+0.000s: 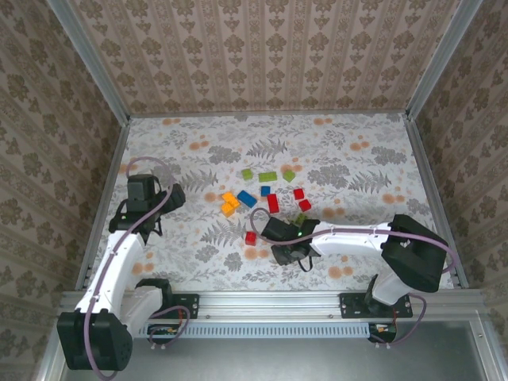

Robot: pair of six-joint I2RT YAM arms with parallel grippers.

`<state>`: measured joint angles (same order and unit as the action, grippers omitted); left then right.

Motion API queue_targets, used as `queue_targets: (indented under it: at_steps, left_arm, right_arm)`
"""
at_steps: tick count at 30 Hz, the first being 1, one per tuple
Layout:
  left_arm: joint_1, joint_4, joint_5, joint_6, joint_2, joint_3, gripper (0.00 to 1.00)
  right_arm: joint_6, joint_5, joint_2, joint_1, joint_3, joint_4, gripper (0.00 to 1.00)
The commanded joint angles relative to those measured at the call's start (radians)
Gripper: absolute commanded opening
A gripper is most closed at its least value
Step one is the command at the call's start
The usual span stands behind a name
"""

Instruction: Assemble a carrot with lego

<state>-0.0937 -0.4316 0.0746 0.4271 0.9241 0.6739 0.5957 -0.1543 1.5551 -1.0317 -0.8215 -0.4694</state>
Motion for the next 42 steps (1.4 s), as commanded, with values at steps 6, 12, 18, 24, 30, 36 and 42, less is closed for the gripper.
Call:
queue_targets:
  at_steps: [6,12,18,24,30,36,42]
  left_arm:
    - [-0.016,0.002,0.040,-0.008,0.004,0.024,0.95]
    - [-0.022,0.005,0.046,-0.010,0.019,0.028,0.95]
    - [-0.027,0.006,0.050,-0.011,0.027,0.030,0.95]
    - [-0.030,0.003,0.054,-0.010,0.021,0.029,0.95]
    - [-0.031,0.000,0.054,-0.012,0.018,0.029,0.95]
    - [-0.033,0.002,0.054,-0.013,0.018,0.031,0.95]
    - [-0.035,0.002,0.055,-0.013,0.019,0.033,0.95]
  right_arm:
    - [0.033,-0.034,0.106,-0.019,-0.025,0.087,0.33]
    - [0.041,-0.047,0.142,-0.030,-0.036,0.084,0.42]
    - [0.037,-0.042,0.128,-0.031,-0.041,0.070,0.51]
    - [0.030,-0.039,0.127,-0.031,-0.055,0.056,0.48]
    - [0.034,-0.045,0.129,-0.031,-0.060,0.050,0.45]
    - [0.038,-0.039,0.116,-0.031,-0.054,0.055,0.46]
    - [0.032,-0.037,0.101,-0.031,-0.061,0.045,0.47]
